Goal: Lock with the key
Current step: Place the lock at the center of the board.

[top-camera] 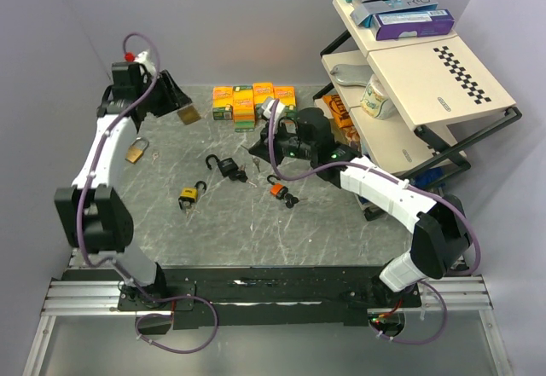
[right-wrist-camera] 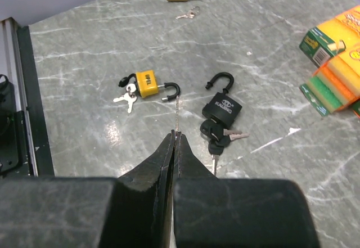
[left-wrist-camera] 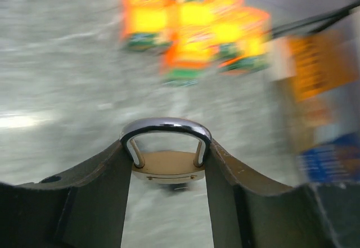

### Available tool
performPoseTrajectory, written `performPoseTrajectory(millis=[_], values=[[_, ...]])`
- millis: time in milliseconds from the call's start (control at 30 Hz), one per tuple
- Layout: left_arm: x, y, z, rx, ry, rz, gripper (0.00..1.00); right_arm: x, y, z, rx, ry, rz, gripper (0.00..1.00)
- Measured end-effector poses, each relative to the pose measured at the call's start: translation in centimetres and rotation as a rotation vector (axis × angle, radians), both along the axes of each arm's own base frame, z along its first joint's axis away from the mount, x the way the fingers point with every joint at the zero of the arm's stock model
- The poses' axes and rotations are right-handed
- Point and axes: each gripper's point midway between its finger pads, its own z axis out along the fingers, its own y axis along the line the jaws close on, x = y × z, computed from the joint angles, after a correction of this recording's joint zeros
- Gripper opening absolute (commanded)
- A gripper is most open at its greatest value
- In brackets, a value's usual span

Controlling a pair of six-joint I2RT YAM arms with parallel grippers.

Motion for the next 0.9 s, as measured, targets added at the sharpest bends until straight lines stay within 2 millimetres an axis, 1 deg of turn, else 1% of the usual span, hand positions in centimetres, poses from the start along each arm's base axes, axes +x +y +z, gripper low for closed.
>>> performPoseTrajectory(millis=[67, 100, 133, 200, 233, 267, 300, 333, 400, 500, 633, 767, 867, 900], values=[[0.8, 1.4, -2.7, 0.142, 0.062, -0.022, 0.01, 0.2, -0.2, -0.1, 0.001, 0.01, -0.009, 0.0], [0.9, 2.0, -4.4, 0.196, 0.104, -0.034, 0.01, 0.2, -0.3, -0.1, 0.002, 0.015, -0.012, 0.0], [0.8, 2.5, -6.1, 0.239, 0.147, -0.047, 0.01, 0.2, -0.3, -0.2, 0.003, 0.019, -0.015, 0.0], [0.1, 3.8, -10.3, 0.329, 0.262, -0.072, 0.01, 0.3, -0.4, -0.2, 0.006, 0.027, -0.018, 0.0], [-0.3, 4.2, -12.0, 0.358, 0.312, -0.085, 0.01, 0.3, -0.4, -0.2, 0.007, 0.03, -0.019, 0.0], [-0.8, 4.8, -14.3, 0.399, 0.379, -0.104, 0.01, 0.3, -0.4, -0.2, 0.008, 0.034, -0.021, 0.0], [-1.1, 5.0, -15.3, 0.414, 0.407, -0.112, 0.01, 0.3, -0.4, -0.2, 0.008, 0.036, -0.021, 0.0], [-1.4, 5.4, -16.7, 0.44, 0.444, -0.128, 0.01, 0.3, -0.4, -0.2, 0.009, 0.038, -0.021, 0.0], [-1.8, 5.8, -18.6, 0.474, 0.494, -0.155, 0.01, 0.2, -0.4, -0.2, 0.009, 0.04, -0.022, 0.0], [-1.4, 6.3, -20.2, 0.508, 0.529, -0.175, 0.01, 0.2, -0.4, -0.3, 0.009, 0.042, -0.021, 0.0], [0.2, 6.6, -21.2, 0.542, 0.525, -0.187, 0.01, 0.3, -0.5, -0.4, 0.006, 0.046, -0.023, 0.0], [0.7, 6.5, -22.2, 0.551, 0.53, -0.204, 0.01, 0.2, -0.4, -0.5, 0.004, 0.054, -0.022, 0.0], [1.2, 6.3, -22.8, 0.555, 0.537, -0.214, 0.06, 0.3, -0.3, -0.5, 0.005, 0.059, -0.022, 0.0], [1.3, 6.3, -23.0, 0.554, 0.539, -0.216, 0.1, 0.4, -0.3, -0.5, 0.006, 0.06, -0.022, 0.0]])
